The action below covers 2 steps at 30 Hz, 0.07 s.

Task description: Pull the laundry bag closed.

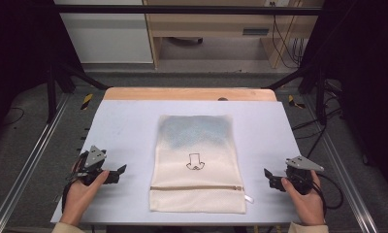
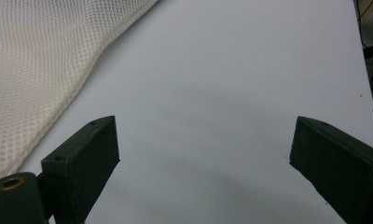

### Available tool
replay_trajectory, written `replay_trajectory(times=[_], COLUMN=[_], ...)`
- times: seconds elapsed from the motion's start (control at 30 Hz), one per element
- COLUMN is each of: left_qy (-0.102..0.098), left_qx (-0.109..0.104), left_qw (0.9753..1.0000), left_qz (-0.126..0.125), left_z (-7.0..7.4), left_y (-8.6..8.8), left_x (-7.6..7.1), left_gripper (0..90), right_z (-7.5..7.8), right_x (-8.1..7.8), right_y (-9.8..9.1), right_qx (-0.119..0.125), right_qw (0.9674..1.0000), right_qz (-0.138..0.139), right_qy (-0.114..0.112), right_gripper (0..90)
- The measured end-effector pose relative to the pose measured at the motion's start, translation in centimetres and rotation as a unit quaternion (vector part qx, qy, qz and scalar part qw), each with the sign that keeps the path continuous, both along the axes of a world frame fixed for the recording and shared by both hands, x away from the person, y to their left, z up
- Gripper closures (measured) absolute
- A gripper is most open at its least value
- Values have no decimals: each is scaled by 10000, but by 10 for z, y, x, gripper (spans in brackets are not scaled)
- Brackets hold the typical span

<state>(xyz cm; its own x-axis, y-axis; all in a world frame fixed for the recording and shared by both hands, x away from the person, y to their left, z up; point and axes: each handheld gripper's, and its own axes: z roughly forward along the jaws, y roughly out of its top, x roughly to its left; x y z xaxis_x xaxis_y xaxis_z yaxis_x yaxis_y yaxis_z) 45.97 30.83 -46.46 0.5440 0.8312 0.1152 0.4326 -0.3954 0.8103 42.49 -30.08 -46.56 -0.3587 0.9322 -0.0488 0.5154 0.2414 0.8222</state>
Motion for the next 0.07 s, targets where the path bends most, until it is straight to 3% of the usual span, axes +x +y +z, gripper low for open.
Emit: replay_trajectory(times=[0.07], left_qy=[42], left_qx=[12], left_qw=[10000], left_qz=[15], left_z=[-1], left_y=[-1], left_x=[1], left_gripper=[41], right_z=[-2], right_x=[0], right_y=[1], right_qx=[-5], right_qw=[10000], right_qz=[31], right_qy=[54], right_gripper=[85])
